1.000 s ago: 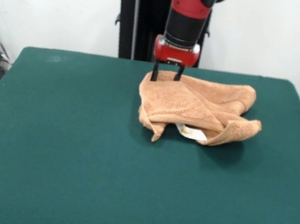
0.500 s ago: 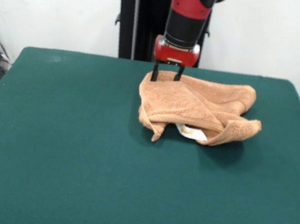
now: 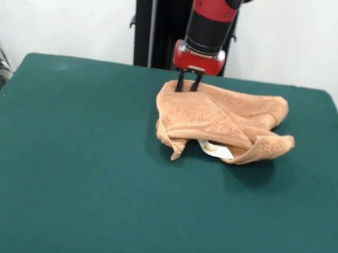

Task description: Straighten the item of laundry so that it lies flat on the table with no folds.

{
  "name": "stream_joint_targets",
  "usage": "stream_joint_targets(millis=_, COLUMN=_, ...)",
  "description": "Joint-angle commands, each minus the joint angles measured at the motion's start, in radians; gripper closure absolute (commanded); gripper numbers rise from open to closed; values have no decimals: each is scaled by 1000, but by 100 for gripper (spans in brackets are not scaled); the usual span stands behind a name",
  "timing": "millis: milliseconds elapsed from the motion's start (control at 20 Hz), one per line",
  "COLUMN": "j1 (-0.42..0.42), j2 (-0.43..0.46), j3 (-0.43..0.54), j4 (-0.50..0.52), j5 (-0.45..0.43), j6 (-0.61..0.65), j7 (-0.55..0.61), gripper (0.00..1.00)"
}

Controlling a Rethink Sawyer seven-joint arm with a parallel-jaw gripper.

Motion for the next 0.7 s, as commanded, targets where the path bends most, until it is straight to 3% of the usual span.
stream_joint_targets(millis=50, j1=8, j2=43, j3=41, j4=-40, j5=10, j6=-67, j7=206, gripper=100)
stream_joint_targets(millis=150, j1=6, j2=20, j3=44, j4=-41, j5=18, j6=-18, j7=195, gripper=100)
stream_joint_targets(millis=300, j1=7, j2=55, j3=55, j4=-40, j5=27, j6=-61, j7=221, gripper=100)
stream_joint_targets(millis=700, j1=16, j2=63, j3=23, j4=-91, j5=32, j6=-10, j7=179, gripper=100)
